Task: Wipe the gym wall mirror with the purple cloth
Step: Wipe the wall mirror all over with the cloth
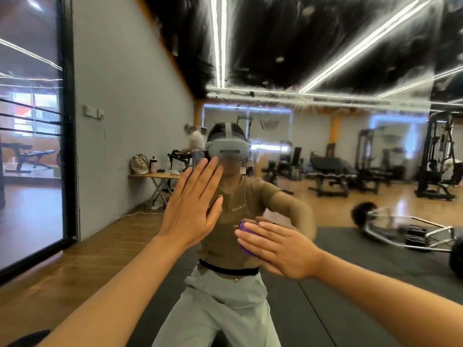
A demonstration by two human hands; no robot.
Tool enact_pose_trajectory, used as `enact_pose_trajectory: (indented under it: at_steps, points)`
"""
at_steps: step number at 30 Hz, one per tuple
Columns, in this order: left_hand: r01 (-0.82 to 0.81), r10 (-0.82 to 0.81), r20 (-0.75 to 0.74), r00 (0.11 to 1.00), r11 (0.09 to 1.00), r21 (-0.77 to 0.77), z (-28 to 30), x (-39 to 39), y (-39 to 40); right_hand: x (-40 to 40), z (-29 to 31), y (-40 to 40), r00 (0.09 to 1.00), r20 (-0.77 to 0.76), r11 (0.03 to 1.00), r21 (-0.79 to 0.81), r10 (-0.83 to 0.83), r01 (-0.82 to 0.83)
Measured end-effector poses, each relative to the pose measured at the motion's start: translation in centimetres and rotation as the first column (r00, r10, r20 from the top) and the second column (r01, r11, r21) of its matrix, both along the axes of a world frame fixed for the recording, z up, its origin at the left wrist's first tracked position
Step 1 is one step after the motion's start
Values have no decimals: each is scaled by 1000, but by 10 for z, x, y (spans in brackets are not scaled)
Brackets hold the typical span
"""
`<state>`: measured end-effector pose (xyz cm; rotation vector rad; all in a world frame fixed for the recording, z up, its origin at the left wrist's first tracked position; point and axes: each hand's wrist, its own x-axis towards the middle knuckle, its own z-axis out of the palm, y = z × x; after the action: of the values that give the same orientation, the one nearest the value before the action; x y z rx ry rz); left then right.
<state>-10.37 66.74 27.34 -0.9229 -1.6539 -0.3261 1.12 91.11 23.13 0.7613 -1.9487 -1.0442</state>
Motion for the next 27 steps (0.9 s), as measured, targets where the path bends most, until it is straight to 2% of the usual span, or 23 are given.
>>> enact_pose_trajectory:
  at_steps: [2,3,8,10,12,14,17,21,25,27]
  points:
    - [8,-8,1,1000,1000,-3,-2,-1,-4,-3,31,3,1000,18,1000,15,17,-17]
    - [11,-11,6,1000,1000,-4,-2,-2,-6,-5,52,4,999,-14,999,-33,29,-29]
    - [4,-5,19,1000,1000,11,-3,-4,-11,-7,178,-2,955,-293,903,-421,-40,-92]
    - [3,-3,21,1000,1000,14,-5,-5,-15,-7,199,-4,934,-351,852,-508,-67,-130]
    - [13,-13,5,1000,1000,5,-3,-8,-19,-14,192,-11,913,-399,814,-557,-86,-167]
    - [24,-24,-23,999,1000,0,-2,-12,-23,-20,163,-21,929,-367,852,-500,-43,-158]
    - [22,-21,-34,999,1000,16,-3,-14,-25,-23,90,-25,981,-192,967,-243,24,-71]
    - [20,-19,-24,1000,999,34,-9,-15,-27,-21,19,-23,999,-53,1000,-25,10,-11]
    - [9,-9,-26,1000,1000,-2,-10,-18,-33,-19,40,-19,997,71,986,163,11,-23]
    - [0,0,-29,1000,1000,-18,-10,-20,-35,-21,64,-19,996,83,986,166,20,-34]
